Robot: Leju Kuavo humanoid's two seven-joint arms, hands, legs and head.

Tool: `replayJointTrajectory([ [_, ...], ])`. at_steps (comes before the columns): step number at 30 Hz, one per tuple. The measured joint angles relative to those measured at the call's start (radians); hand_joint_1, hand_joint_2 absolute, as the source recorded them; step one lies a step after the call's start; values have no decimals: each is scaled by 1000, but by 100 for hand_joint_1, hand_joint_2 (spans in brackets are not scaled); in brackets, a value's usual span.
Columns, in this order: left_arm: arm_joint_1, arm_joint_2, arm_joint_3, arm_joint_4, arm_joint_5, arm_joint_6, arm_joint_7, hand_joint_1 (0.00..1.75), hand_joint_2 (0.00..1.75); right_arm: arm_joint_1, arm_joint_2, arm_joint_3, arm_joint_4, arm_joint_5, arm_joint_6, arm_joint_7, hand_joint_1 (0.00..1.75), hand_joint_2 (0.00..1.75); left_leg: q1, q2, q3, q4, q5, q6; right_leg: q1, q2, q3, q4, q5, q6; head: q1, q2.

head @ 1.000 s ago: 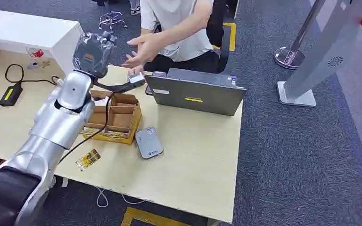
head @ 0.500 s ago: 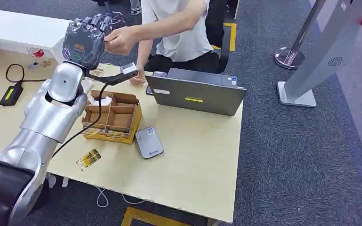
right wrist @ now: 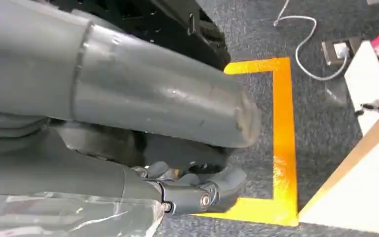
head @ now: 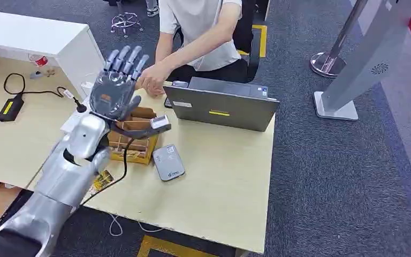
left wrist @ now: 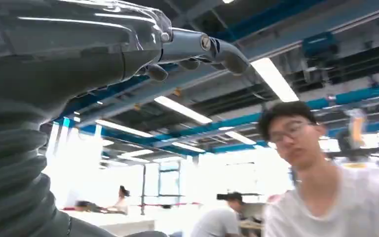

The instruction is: Pass the card to the sensor for recognition and then transmit it.

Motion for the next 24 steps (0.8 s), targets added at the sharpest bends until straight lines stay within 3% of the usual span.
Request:
replayJointTrajectory([
  [5, 289, 50, -37, -258, -23, 6, 21, 0, 175, 15, 0, -34, 3, -30, -13, -23, 0, 0, 0, 6, 1, 0, -3, 0, 0, 5, -2, 0, -2, -1, 0, 0],
  [10, 455, 104, -37, -368, -15, 10, 27, 0, 175, 24, 0, -55, 6, -38, -17, -29, 0, 0, 0, 4, 0, 0, -4, -1, 0, 3, -2, 0, -4, 0, -1, 0],
  [14, 487, 120, -37, -404, -14, 7, 16, 0, 175, 24, 0, -64, 7, -38, -17, -29, 0, 0, 1, 4, 1, 0, -3, -1, 0, 3, -1, 0, -3, 0, -1, 0],
  [19, 510, 131, -27, -407, -1, -76, 69, 0, 175, 25, -2, -69, 9, -33, -9, -12, 0, 0, 0, 4, 1, 0, -3, 0, 0, 3, 0, 0, -3, 0, -1, 0],
  [21, 496, 132, 0, -365, 6, -80, 90, 0, 175, 25, -3, -69, 9, -21, -6, -4, 0, 0, 0, 3, 1, 0, -3, 0, 0, 2, 0, 0, -3, 0, -1, 0],
  [24, 453, 130, 61, -258, 3, -33, 90, 0, 175, 23, -5, -69, 9, -2, -4, 8, 0, 0, 1, 3, 2, 0, -2, -1, 1, 2, 0, 0, -3, -1, -1, 0],
])
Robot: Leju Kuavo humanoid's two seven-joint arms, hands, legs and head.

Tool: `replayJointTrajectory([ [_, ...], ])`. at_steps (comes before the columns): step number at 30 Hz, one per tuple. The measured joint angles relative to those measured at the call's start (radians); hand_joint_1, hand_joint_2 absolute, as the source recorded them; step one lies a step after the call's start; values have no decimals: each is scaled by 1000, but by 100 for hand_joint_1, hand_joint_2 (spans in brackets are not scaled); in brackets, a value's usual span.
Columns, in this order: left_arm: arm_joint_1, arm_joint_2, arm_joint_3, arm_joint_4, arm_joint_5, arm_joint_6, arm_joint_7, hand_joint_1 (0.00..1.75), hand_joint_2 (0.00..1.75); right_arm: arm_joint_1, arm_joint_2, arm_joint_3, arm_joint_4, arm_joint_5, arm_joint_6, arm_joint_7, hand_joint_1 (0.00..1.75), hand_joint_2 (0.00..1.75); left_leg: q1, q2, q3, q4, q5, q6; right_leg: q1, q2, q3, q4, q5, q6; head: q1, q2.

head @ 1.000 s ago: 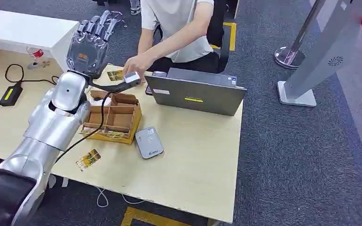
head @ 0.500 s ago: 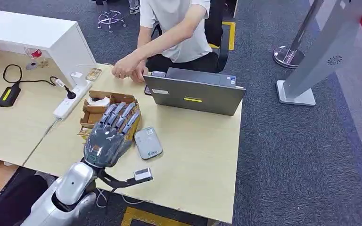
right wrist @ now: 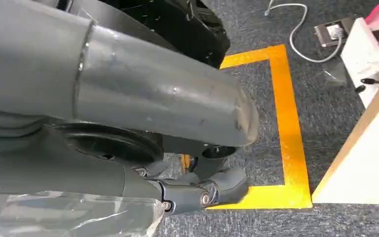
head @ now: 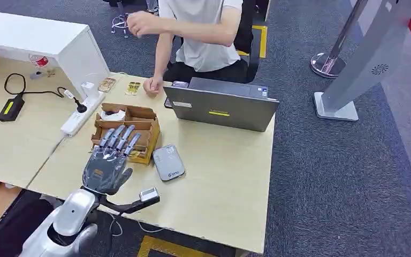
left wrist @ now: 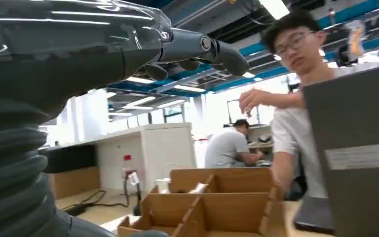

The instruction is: Pass the card to the sensor for recognition and then transmit it.

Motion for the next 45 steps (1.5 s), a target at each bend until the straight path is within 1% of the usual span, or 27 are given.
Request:
replayJointTrajectory([
  [1, -20, -3, 16, 36, -1, 24, -3, 0, 175, 0, -1, 1, 0, 7, 0, 4, 0, 0, 0, 0, 0, 0, 0, 0, 0, 0, 0, 0, 0, 0, 0, 0],
  [4, -67, -11, 52, 132, -15, 43, -3, 0, 175, -4, -2, 2, 0, 17, -1, 8, 0, 0, 0, 0, 0, 0, 1, 1, 0, 0, 0, 0, 1, -1, 0, 0],
  [9, -115, -42, 65, 259, -51, 71, -1, 0, 175, -9, -2, 7, 0, 32, -1, 19, 0, 0, 0, 0, 0, 0, 1, 1, 0, 0, 0, 0, 1, -1, 0, 0],
  [15, -159, -75, 65, 369, -86, 117, 0, 0, 175, -17, -3, 21, -1, 44, -5, 29, 0, 0, 0, 0, 0, 0, 1, 1, 0, 0, 0, 0, 1, -1, 0, 0],
  [17, -162, -85, 65, 389, -92, 123, 0, 0, 175, -18, -3, 23, -1, 45, -5, 31, 0, 0, 0, 0, 0, 0, 1, 1, 0, 0, 0, 0, 1, -1, 0, 0],
  [24, -164, -113, 65, 422, -96, 128, -2, 0, 175, -17, -3, 25, 0, 44, -5, 33, 0, 0, 0, 0, 0, 0, 1, 1, 0, 0, 0, 0, 1, -1, 0, 0],
  [34, -149, -126, 65, 408, -91, 136, 0, 0, 175, -16, -3, 24, 0, 36, -2, 29, 0, 0, 0, 0, 0, 0, 1, 1, 0, 0, 0, 0, 1, -1, 0, 0],
  [37, -131, -120, 65, 384, -85, 115, 11, 0, 175, -15, -3, 24, 0, 33, -2, 27, 0, 0, 0, 0, -1, 0, 1, 1, 0, 0, 0, 0, 1, -1, 0, 0],
  [39, -119, -107, 67, 376, -78, 101, 19, 0, 175, -15, -3, 24, 0, 33, -4, 27, 0, 0, 0, 0, -1, 0, 1, 1, 0, 0, 0, 0, 1, -1, 0, 0],
  [45, -78, -51, 109, 368, -65, 103, 18, 0, 175, -13, -9, 24, 0, 34, -4, 28, 0, 0, 0, 0, -1, 0, 1, 1, 0, 0, 0, 0, 0, -1, 0, 0],
])
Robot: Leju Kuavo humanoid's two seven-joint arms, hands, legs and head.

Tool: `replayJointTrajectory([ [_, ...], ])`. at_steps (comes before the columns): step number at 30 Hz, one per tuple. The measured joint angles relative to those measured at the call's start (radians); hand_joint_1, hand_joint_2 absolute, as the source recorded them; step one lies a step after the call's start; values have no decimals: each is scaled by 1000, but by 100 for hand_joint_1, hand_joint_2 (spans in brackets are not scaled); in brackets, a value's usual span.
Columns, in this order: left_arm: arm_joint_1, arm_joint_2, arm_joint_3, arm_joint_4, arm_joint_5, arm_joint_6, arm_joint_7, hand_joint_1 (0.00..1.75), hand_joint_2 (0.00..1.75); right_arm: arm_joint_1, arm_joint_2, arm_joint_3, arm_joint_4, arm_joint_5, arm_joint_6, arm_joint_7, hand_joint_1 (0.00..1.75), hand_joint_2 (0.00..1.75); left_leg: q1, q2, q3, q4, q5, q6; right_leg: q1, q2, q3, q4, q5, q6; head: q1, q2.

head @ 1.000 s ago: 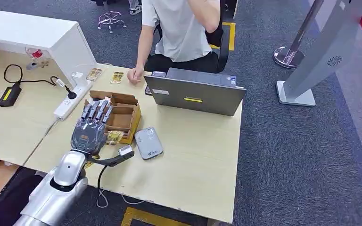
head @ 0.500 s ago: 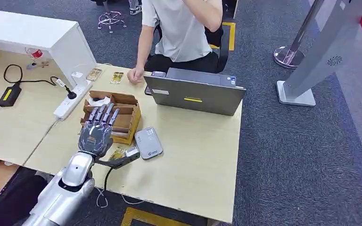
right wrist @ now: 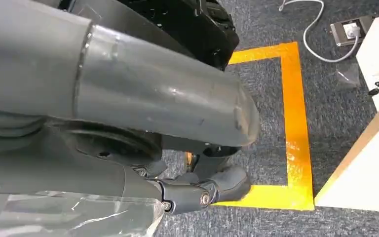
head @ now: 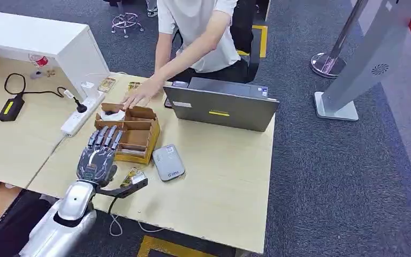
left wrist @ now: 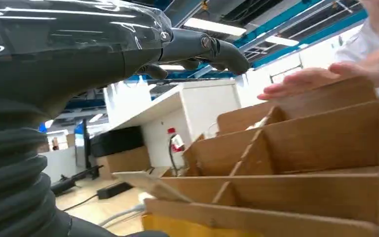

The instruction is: Pass the card to the sensor for recognition and then transmit it.

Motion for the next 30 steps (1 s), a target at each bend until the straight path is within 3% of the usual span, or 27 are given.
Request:
replayJointTrajectory([
  [7, 13, 65, 68, 30, -35, 82, -31, 0, 175, -2, -2, 0, 0, 15, -1, 11, 0, 0, 0, 0, 0, 0, 0, 0, 0, 0, 0, 0, 0, 0, 0, 0],
  [11, 9, 80, 91, 68, -51, 132, -58, 0, 175, -2, -2, 0, 0, 21, -5, 14, 0, 0, 0, 0, 0, 0, 0, 0, 0, 0, 0, 0, 0, 0, 0, 0],
  [30, -53, 45, 94, 128, -95, 130, -61, 0, 175, -5, -2, 0, 0, 26, -3, 12, 0, 0, 0, 0, 0, 0, 0, 0, 0, 0, 0, 0, 0, 0, 0, 0],
])
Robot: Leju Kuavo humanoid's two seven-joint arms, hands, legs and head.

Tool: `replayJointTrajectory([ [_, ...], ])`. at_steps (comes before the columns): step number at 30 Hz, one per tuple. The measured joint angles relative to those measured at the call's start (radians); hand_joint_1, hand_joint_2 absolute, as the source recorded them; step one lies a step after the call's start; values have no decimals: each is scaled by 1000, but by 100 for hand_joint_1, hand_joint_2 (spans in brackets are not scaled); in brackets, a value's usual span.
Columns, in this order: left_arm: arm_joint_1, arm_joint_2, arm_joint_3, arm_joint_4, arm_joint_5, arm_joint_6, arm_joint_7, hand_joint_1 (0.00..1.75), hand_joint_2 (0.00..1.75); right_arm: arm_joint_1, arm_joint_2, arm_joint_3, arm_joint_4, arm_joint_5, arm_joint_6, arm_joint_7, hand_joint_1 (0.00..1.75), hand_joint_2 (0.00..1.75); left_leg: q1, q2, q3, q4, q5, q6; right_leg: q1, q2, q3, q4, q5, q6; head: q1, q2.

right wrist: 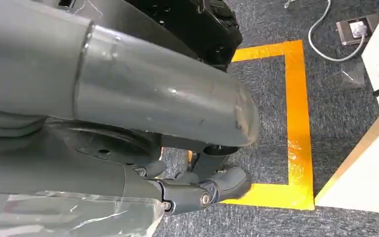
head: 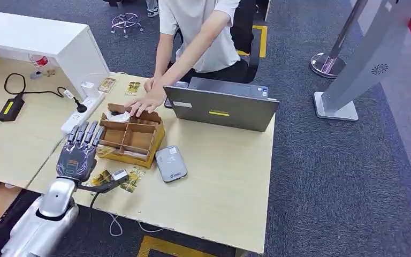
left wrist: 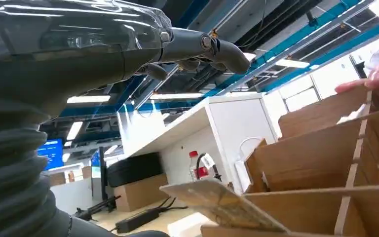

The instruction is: Pass the card to the sensor for recognition and then transmit it.

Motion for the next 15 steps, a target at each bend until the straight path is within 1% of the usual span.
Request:
replayJointTrajectory([
  [15, -99, -31, -16, 81, -8, -13, 4, 0, 175, -6, 0, 1, -3, 11, 0, 14, 0, 0, 0, 0, 0, 0, 0, 0, 0, 0, 0, 0, 0, 0, 0, 0],
])
